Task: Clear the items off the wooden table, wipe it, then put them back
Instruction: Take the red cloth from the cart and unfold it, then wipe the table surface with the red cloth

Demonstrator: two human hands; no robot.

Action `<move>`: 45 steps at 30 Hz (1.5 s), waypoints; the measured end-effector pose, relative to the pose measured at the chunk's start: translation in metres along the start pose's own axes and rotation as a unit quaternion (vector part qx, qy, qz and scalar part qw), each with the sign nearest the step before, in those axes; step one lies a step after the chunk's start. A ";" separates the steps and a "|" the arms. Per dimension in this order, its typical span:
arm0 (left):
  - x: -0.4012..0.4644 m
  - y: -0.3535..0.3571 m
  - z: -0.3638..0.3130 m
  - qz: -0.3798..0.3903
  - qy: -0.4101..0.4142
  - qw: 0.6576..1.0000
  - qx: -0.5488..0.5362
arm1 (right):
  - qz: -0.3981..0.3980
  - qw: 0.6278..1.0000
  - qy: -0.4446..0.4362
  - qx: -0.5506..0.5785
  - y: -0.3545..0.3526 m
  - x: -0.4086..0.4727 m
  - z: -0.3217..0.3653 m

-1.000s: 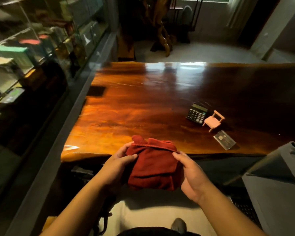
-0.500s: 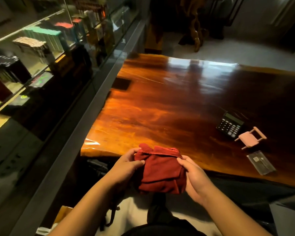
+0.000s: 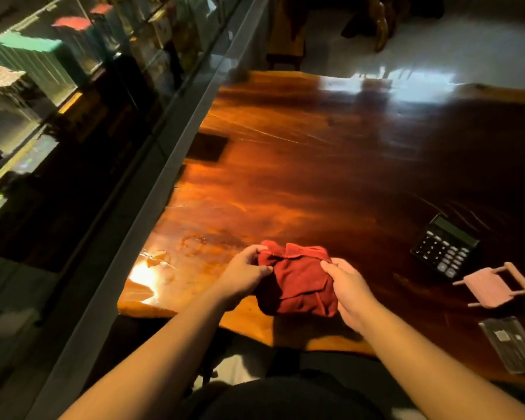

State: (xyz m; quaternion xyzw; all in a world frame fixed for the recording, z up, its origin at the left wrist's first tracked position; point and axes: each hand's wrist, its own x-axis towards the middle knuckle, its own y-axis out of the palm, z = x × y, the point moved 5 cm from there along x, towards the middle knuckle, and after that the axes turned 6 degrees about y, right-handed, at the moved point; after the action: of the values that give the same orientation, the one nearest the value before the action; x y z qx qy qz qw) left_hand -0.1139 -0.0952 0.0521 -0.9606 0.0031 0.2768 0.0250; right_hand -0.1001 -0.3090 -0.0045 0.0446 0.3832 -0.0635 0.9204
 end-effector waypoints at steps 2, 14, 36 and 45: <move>0.018 0.003 -0.017 -0.008 0.015 1.000 -0.008 | -0.009 1.000 -0.016 -0.010 0.002 0.020 0.018; 0.098 -0.081 0.006 -0.006 0.037 0.941 0.337 | -0.191 0.891 -0.025 -0.411 0.006 0.079 0.027; 0.055 -0.279 0.142 -0.082 -0.067 0.913 0.395 | -0.253 0.684 -0.151 -0.668 0.108 0.120 -0.015; 0.056 -0.283 0.141 -0.083 -0.020 0.941 0.326 | -0.228 0.664 -0.233 -0.673 0.153 0.117 -0.022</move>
State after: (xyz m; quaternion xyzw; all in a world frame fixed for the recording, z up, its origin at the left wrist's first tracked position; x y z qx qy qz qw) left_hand -0.1362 0.1952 -0.0837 -0.8908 0.0126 0.2772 0.3599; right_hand -0.0104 -0.1644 -0.0981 -0.6920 0.0924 -0.0041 0.7160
